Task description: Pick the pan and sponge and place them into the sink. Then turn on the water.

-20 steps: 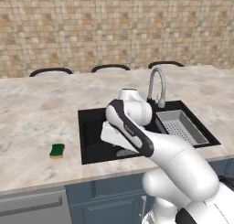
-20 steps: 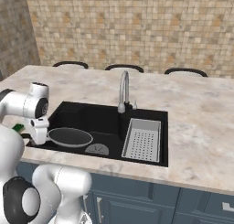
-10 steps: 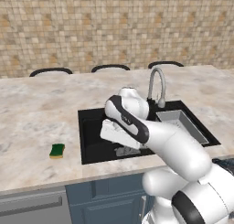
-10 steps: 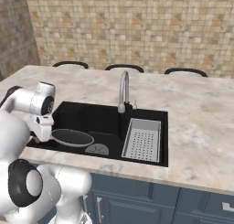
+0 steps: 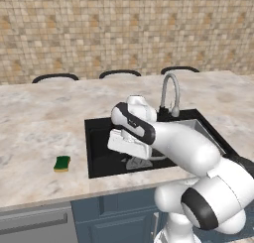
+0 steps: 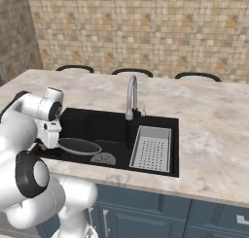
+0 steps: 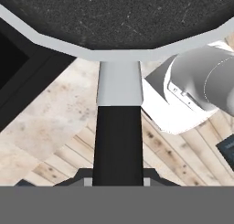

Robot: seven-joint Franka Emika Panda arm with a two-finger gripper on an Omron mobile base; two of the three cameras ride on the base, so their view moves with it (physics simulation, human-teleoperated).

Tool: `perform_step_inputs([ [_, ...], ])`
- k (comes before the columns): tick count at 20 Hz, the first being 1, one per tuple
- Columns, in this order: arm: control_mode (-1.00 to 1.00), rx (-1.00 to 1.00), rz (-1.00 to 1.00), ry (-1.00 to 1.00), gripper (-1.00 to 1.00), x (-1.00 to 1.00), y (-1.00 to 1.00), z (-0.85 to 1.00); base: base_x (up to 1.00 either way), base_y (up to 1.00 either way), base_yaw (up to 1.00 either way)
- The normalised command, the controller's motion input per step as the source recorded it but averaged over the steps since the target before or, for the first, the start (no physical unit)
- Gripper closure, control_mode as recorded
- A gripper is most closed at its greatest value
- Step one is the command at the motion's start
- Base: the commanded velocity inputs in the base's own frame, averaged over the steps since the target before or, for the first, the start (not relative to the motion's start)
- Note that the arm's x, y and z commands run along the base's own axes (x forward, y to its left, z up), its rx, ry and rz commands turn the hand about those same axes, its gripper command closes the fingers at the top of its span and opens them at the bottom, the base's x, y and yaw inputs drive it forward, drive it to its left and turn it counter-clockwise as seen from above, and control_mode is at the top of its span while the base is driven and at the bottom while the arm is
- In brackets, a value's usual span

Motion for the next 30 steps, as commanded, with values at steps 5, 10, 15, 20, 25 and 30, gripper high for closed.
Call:
perform_step_inputs([
  [5, -1.0, 0.0, 0.0, 0.01, 1.0, 0.24, -0.01, -0.19, 0.0, 0.0, 0.0],
  [10, -1.0, 0.0, 0.0, 0.01, 1.0, 0.27, -0.04, -0.18, 0.0, 0.0, 0.0],
  [15, -1.0, 0.04, 0.0, 0.02, 1.0, 0.28, -0.01, -0.17, 0.0, 0.0, 0.0],
  [20, -1.0, 0.07, 0.0, 0.04, 1.0, 0.24, -0.03, -0.22, 0.0, 0.0, 0.0],
  [25, -1.0, 0.05, 0.0, 0.03, 1.0, 0.28, 0.0, -0.25, 0.0, 0.0, 0.0],
  [30, -1.0, 0.01, 0.0, -0.01, 1.0, 0.25, 0.03, -0.14, 0.0, 0.0, 0.0],
])
